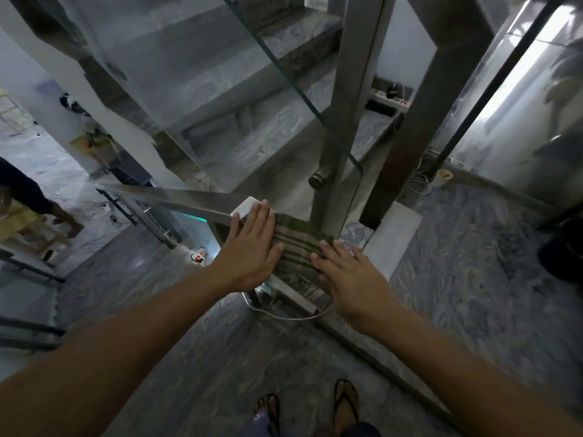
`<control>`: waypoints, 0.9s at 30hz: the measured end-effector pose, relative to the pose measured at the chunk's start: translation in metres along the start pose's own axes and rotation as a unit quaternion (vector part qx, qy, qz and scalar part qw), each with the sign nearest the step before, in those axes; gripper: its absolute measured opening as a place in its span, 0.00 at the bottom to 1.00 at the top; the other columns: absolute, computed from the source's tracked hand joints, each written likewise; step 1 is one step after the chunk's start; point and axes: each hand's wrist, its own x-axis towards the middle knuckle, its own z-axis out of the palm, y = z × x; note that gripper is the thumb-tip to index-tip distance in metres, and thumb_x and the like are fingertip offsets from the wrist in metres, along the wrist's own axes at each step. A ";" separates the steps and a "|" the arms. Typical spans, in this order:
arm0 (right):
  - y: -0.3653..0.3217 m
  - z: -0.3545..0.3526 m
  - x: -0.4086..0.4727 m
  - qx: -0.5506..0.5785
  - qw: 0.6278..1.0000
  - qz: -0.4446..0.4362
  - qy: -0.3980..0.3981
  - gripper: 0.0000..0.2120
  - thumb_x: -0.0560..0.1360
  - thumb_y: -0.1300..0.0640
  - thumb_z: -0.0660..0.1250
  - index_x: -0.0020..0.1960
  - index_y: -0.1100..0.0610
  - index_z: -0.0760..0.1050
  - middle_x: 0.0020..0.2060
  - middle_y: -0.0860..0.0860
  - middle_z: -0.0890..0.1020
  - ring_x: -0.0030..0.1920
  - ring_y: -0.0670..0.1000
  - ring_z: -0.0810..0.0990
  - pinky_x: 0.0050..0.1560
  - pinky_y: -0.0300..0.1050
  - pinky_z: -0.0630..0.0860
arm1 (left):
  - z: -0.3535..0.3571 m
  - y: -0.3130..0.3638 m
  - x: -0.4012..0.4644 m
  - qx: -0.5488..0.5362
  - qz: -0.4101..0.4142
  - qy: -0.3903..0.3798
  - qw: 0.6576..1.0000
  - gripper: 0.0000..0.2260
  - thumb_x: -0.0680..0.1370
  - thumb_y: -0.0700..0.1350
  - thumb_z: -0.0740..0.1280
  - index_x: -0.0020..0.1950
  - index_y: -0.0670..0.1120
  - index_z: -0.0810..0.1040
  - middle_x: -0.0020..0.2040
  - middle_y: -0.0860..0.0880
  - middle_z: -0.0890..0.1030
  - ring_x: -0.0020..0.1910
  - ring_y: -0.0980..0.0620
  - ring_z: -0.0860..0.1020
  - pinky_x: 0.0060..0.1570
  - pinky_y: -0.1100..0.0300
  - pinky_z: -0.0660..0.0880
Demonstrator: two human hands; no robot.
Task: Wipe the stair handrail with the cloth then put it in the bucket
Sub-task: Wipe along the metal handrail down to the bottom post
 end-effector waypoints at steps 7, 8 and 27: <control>0.036 0.001 -0.051 0.046 0.996 0.017 0.073 0.19 0.77 0.55 0.56 0.67 0.52 0.73 0.71 0.50 0.69 0.73 0.52 0.56 0.73 0.55 0.48 | 0.011 0.029 -0.012 0.120 0.145 0.065 0.980 0.35 0.78 0.61 0.34 0.75 0.41 0.58 0.76 0.39 0.57 0.75 0.43 0.51 0.72 0.41 0.46; 0.043 -0.001 -0.056 0.072 0.995 0.025 0.069 0.19 0.77 0.57 0.58 0.67 0.51 0.72 0.71 0.47 0.66 0.74 0.50 0.54 0.74 0.52 0.47 | 0.015 0.035 -0.013 0.119 0.163 0.074 0.977 0.32 0.80 0.59 0.40 0.72 0.39 0.63 0.74 0.37 0.64 0.74 0.41 0.58 0.71 0.40 0.52; 0.168 -0.070 -0.003 0.047 0.996 0.046 0.054 0.13 0.71 0.66 0.67 0.53 0.57 0.82 0.55 0.59 0.83 0.56 0.61 0.81 0.58 0.53 0.76 | 0.053 0.215 0.033 0.093 0.067 0.065 0.991 0.23 0.74 0.44 0.60 0.64 0.31 0.72 0.66 0.32 0.73 0.66 0.37 0.73 0.66 0.45 0.70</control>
